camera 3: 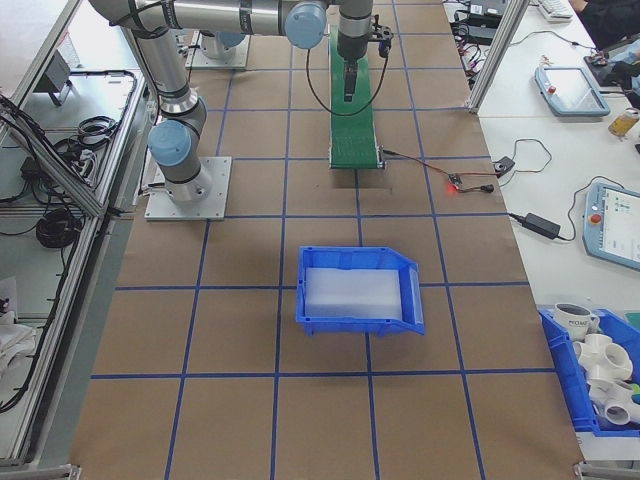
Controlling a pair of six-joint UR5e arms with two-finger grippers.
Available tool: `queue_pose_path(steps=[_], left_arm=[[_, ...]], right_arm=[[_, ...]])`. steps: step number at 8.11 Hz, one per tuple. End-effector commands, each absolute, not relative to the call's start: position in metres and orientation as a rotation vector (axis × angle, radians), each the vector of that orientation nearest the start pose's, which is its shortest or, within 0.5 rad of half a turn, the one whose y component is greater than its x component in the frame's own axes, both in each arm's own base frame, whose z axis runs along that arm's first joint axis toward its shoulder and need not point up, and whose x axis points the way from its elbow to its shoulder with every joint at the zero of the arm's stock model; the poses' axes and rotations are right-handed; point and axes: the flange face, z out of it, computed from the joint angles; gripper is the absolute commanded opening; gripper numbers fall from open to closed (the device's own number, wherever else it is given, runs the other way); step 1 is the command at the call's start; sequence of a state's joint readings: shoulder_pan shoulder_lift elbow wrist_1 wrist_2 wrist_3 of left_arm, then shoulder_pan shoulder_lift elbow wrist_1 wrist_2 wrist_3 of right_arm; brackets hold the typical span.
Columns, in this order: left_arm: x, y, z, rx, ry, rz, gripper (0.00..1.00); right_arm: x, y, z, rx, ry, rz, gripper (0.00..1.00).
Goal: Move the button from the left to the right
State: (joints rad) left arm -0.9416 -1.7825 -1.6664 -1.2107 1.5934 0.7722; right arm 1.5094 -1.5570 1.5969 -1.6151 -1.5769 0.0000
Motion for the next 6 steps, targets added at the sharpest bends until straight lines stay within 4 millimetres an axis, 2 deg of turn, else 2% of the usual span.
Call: queue_pose_path(steps=[1,2,3,4,5,6], left_arm=[[0.305,-0.526,0.314,0.186,3.106,0.007,1.00],[0.323,-0.524,0.297,0.165,3.109,0.032,1.00],[0.350,-0.513,0.283,0.160,3.106,0.059,1.00],[0.370,-0.508,0.272,0.201,3.094,0.050,1.00],[0.386,-0.505,0.264,0.208,3.071,0.024,1.00],[0.395,-0.505,0.247,0.198,3.085,0.040,1.00]], right_arm=[[0.102,-0.505,0.473,0.097,3.146,-0.005,1.00],[0.102,-0.505,0.473,0.097,3.146,-0.005,1.00],[0.102,-0.505,0.473,0.097,3.146,-0.005,1.00],[0.102,-0.505,0.473,0.097,3.146,-0.005,1.00],[0.102,-0.505,0.473,0.097,3.146,-0.005,1.00],[0.102,-0.505,0.473,0.097,3.146,-0.005,1.00]])
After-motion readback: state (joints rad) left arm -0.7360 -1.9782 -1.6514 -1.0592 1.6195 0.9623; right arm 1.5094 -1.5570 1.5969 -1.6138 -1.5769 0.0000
